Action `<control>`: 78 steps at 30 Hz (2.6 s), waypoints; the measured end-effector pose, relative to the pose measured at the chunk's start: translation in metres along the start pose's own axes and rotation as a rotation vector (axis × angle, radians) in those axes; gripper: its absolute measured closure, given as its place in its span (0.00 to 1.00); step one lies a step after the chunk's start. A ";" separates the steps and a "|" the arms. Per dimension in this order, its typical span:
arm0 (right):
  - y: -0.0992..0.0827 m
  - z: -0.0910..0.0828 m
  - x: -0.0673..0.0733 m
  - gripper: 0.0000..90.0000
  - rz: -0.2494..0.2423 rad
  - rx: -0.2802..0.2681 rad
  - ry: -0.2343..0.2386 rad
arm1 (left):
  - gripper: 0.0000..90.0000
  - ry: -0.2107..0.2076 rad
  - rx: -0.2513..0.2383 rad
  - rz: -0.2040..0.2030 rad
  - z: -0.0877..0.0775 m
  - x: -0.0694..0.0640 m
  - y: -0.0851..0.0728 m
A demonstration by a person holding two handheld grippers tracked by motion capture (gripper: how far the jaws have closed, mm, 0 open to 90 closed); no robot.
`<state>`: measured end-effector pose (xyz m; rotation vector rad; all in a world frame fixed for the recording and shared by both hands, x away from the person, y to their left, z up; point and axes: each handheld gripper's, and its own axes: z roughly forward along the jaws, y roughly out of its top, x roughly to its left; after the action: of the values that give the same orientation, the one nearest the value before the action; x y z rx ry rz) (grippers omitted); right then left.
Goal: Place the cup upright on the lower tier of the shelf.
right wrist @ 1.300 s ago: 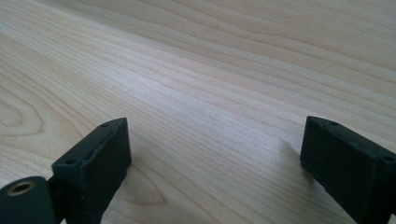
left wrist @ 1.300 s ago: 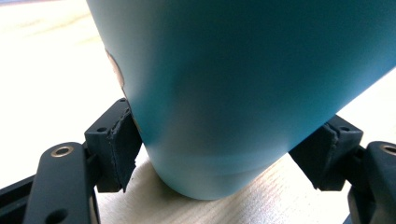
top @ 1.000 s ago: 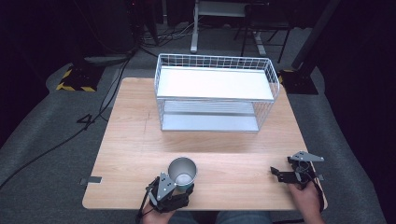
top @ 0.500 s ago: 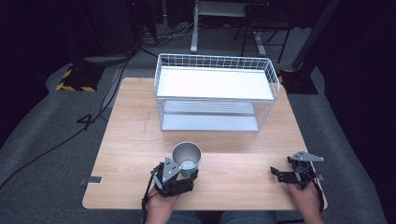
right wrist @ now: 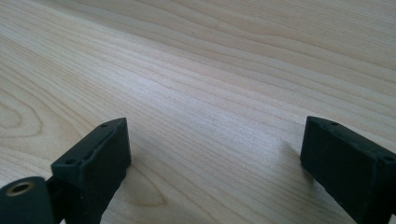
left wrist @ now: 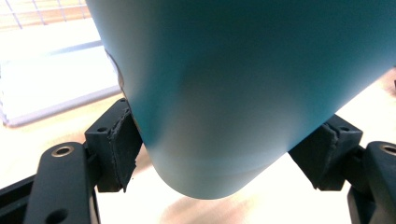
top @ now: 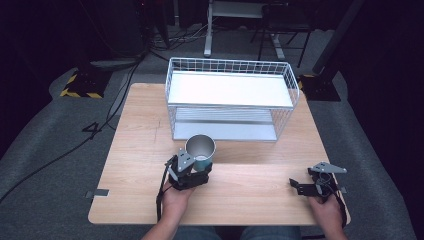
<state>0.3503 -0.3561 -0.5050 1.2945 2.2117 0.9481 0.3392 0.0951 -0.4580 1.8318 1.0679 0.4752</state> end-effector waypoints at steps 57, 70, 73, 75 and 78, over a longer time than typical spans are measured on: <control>0.000 0.000 0.001 0.10 -0.005 0.000 0.007 | 0.28 -0.014 -0.007 -0.071 0.153 0.023 0.077; 0.000 0.000 0.001 0.10 -0.007 0.001 0.011 | 0.28 0.074 -0.005 -0.073 0.168 0.028 0.079; 0.000 0.000 0.001 0.10 -0.007 0.000 0.011 | 0.28 0.086 -0.001 -0.069 0.173 0.029 0.080; 0.000 0.000 0.001 0.10 -0.007 0.000 0.011 | 0.27 0.041 0.003 -0.065 0.176 0.031 0.079; 0.000 0.000 0.001 0.10 -0.007 0.000 0.011 | 0.28 0.069 0.004 -0.089 0.178 0.031 0.078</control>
<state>0.3496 -0.3553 -0.5049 1.2833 2.2237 0.9546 0.5156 0.0125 -0.4820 1.7738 1.1921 0.4864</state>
